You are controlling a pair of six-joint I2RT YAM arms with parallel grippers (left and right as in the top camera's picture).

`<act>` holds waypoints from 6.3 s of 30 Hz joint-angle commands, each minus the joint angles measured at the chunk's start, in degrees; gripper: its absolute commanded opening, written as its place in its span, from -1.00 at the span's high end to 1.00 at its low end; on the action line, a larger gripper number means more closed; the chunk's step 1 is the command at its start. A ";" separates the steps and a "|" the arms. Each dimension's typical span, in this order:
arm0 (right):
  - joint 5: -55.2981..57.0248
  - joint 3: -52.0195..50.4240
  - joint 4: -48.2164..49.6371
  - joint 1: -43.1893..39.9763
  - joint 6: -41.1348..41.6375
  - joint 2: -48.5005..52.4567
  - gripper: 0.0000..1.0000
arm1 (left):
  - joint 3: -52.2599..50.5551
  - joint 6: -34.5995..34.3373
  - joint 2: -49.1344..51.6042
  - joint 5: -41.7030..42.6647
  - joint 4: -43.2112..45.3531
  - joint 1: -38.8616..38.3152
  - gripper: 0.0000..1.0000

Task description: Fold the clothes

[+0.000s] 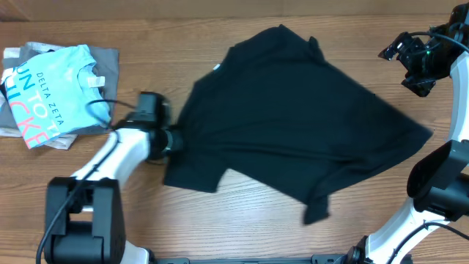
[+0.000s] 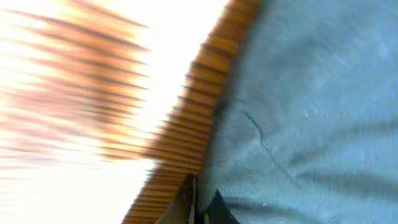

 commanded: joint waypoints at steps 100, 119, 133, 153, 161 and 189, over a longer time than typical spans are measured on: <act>7.23 -36.33 10.29 29.16 9.35 -0.26 0.92 | 7.41 15.06 9.42 3.13 5.79 -1.42 0.92; 9.57 -40.09 15.32 26.49 10.19 -0.26 0.92 | 7.41 13.31 12.63 2.71 4.52 -1.42 0.76; 10.05 -40.09 21.86 19.58 10.84 -0.26 0.92 | 7.41 8.31 12.63 2.69 3.74 -1.42 0.92; 6.80 -34.47 46.64 19.37 11.02 5.64 0.93 | 7.41 -13.88 12.63 10.71 0.98 -12.24 0.92; 7.34 -19.65 39.91 19.37 9.84 5.64 0.93 | 7.43 -17.68 12.63 5.95 5.25 -21.90 0.92; 18.69 -14.40 -18.29 27.56 10.97 3.87 0.92 | 26.91 17.42 16.92 -5.79 -2.78 -15.41 0.92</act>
